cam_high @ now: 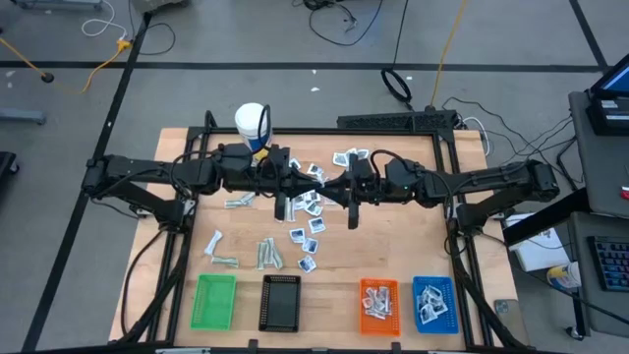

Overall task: Pick & Place First Aid Supplies
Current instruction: Put the alcohol pad into the blue bin

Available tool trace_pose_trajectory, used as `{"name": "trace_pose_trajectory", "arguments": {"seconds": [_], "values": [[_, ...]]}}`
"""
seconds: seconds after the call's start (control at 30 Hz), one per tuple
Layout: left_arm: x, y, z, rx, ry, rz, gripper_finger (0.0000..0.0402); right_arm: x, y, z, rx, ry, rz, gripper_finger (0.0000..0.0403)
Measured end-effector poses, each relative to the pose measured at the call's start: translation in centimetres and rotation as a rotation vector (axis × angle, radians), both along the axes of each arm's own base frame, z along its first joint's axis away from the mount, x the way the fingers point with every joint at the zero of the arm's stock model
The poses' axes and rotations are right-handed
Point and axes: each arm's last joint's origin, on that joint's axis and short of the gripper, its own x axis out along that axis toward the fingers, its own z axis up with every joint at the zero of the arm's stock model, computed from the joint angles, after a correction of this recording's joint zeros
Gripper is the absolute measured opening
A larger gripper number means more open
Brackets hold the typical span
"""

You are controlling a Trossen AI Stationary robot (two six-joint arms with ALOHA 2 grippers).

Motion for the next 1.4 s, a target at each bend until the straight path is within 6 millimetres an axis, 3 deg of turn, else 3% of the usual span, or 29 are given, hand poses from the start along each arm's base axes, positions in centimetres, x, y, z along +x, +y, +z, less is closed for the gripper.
{"name": "trace_pose_trajectory", "arguments": {"seconds": [0.13, 0.3, 0.5, 0.67, 0.87, 1.1, 1.23, 1.4], "values": [[0.0, 0.1, -0.2, -0.011, 0.019, 0.014, 0.0038, -0.4, 0.0, -0.1, 0.084, 0.033, -0.011, 0.0004], [-0.5, 0.3, 0.0, -0.015, 0.033, -0.027, 0.0113, -1.5, -0.1, -0.6, 0.221, 0.150, -0.035, 0.0002], [-0.8, 0.5, 0.2, -0.019, 0.034, -0.065, 0.0187, -3.0, 0.8, -2.1, 0.358, 0.374, -0.055, 0.0001], [-1.2, 0.5, 0.1, -0.046, 0.070, -0.096, 0.0220, -4.3, 1.1, -4.3, 0.452, 0.646, -0.055, 0.0001], [-1.3, 0.4, -0.1, -0.069, 0.101, -0.127, 0.0236, -6.8, 1.2, -6.5, 0.524, 1.009, -0.080, 0.0001], [-1.4, 0.4, -0.3, -0.097, 0.127, -0.151, 0.0228, -10.4, 1.5, -7.9, 0.502, 1.402, -0.190, 0.0000], [-1.4, 0.4, -0.3, -0.091, 0.126, -0.154, 0.0218, -11.1, 2.4, -8.0, 0.486, 1.457, -0.219, 0.0000], [-1.4, 0.3, -0.3, -0.095, 0.126, -0.165, 0.0210, -12.1, 5.5, -8.0, 0.522, 1.484, -0.272, 0.0000]]}}
